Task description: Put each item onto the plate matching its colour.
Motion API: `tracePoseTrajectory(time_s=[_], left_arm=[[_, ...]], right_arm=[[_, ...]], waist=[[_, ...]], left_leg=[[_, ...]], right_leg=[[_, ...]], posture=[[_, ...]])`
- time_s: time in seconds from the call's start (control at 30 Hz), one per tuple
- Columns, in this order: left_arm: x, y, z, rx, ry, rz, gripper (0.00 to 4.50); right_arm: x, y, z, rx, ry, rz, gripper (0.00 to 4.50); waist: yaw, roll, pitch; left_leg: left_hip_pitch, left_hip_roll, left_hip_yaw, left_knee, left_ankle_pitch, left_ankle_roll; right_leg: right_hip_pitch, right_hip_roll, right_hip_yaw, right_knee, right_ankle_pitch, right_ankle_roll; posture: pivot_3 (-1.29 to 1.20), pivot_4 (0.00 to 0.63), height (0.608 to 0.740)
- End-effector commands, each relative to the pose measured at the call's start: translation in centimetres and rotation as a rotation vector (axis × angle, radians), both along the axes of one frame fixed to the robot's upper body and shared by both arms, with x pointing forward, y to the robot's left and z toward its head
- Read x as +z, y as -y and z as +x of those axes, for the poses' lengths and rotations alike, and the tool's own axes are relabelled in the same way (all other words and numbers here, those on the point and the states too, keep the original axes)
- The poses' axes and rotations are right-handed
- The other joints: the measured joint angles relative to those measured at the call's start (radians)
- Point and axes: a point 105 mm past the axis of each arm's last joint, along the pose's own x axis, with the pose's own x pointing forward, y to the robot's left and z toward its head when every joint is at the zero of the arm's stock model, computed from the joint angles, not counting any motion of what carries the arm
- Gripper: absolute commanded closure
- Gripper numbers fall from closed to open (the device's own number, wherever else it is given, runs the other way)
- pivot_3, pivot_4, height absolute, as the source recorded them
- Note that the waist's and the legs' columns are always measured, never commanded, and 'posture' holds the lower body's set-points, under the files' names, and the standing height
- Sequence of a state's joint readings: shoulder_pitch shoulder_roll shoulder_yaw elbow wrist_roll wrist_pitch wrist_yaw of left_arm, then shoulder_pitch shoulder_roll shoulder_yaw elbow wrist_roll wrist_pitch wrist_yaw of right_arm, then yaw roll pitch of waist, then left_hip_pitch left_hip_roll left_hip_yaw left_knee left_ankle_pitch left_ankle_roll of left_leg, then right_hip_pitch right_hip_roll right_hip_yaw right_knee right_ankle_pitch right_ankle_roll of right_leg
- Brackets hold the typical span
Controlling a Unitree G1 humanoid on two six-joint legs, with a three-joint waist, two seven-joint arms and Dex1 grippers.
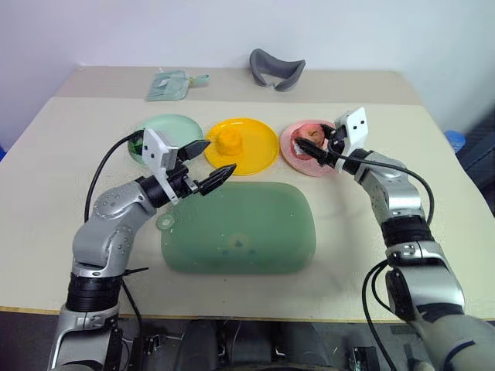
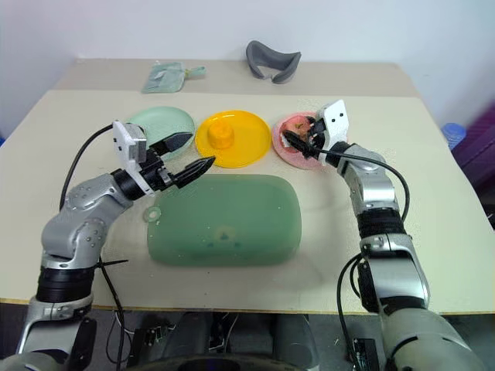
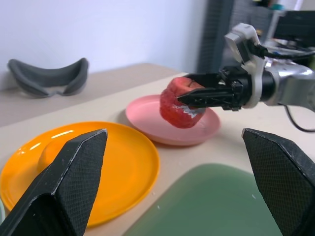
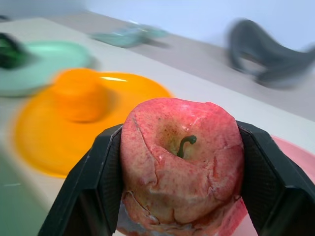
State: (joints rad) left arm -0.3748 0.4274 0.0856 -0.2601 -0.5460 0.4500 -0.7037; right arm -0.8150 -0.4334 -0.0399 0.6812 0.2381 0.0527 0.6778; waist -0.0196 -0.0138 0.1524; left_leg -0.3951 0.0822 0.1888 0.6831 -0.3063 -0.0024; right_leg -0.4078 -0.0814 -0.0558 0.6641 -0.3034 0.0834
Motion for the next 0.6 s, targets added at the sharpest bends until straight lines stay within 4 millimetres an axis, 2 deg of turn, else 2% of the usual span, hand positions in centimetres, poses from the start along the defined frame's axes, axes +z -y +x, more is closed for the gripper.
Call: tracePoseTrajectory(time_s=[0.03, 0.27, 0.6], left_arm=[[1.3, 0.6, -1.2, -0.027, 0.051, 0.004, 0.0], [0.8, 0.1, -2.8, -0.089, 0.004, 0.022, 0.0], [0.1, 0.4, -3.8, -0.149, -0.037, 0.078, 0.0]], right_arm=[[1.1, 0.8, 1.4, -0.062, 0.04, 0.011, 1.97], [0.3, 1.6, 2.7, -0.133, 0.003, -0.006, 1.97], [0.1, 1.6, 3.1, -0.156, -0.012, -0.005, 1.97]], waist=[[-0.002, 0.0, 0.0], [-0.013, 0.001, 0.001], [-0.024, 0.003, 0.002]], left_leg=[[0.0, 0.0, 0.0, 0.0, 0.0, 0.0], [0.0, 0.0, 0.0, 0.0, 0.0, 0.0], [0.0, 0.001, -0.001, -0.001, 0.0, -0.001]], right_leg=[[0.0, 0.0, 0.0, 0.0, 0.0, 0.0], [0.0, 0.0, 0.0, 0.0, 0.0, 0.0], [0.0, 0.0, 0.0, 0.0, 0.0, 0.0]], posture=[[0.0, 0.15, 0.74], [0.0, 0.15, 0.74], [0.0, 0.15, 0.74]])
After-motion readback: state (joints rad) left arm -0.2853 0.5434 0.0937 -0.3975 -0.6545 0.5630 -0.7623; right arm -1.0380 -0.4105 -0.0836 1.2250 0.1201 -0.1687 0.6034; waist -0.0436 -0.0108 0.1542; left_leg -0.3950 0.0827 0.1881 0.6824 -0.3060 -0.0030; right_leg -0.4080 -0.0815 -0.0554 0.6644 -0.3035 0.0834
